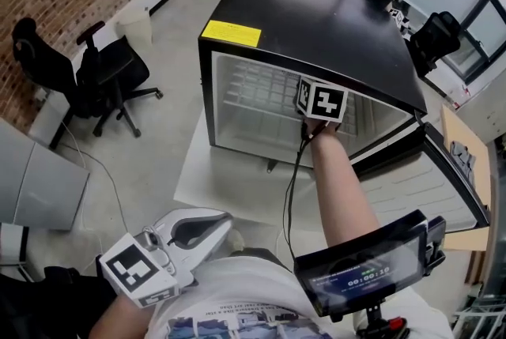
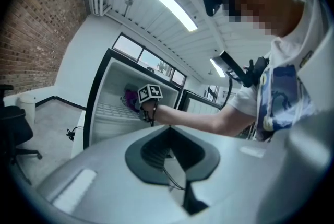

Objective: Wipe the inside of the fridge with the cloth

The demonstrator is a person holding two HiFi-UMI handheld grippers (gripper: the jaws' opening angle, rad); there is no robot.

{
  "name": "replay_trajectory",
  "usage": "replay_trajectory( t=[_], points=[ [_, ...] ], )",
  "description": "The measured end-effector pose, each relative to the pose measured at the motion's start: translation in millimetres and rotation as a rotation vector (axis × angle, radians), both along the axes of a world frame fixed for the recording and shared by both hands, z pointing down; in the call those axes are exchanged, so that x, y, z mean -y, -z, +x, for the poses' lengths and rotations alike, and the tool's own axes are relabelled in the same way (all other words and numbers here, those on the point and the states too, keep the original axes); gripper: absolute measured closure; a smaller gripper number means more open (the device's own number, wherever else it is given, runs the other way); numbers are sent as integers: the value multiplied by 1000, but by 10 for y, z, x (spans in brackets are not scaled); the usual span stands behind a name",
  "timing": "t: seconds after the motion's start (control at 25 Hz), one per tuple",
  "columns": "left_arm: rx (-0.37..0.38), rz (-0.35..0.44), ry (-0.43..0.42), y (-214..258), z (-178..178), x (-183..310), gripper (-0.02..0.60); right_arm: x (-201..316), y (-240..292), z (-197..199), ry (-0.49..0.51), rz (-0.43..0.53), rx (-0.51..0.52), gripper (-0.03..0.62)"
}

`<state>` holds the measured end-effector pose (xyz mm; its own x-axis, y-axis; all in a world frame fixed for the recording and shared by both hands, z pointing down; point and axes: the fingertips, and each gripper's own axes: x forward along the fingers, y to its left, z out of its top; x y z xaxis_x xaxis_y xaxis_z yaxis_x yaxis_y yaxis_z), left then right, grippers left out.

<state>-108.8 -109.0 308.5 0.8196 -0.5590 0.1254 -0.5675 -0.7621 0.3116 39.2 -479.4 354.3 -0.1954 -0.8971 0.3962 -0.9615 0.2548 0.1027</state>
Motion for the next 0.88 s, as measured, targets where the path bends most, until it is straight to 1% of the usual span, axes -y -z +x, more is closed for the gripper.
replay_trajectory(
  t=[0.32, 0.52, 0.72, 0.88],
  points=[
    [7, -9, 83, -35, -268, -52, 574, 35, -32, -761, 125, -6, 13, 520],
    [12, -13, 117, -42, -395, -85, 574, -7, -1, -1186, 204, -6, 63, 520],
    [20, -16, 122, -28, -474, -99, 574, -41, 75, -1408, 240, -10, 132, 520],
    [26, -9, 97, -7, -450, -131, 574, -104, 160, -1365, 243, 28, 143, 520]
  ],
)
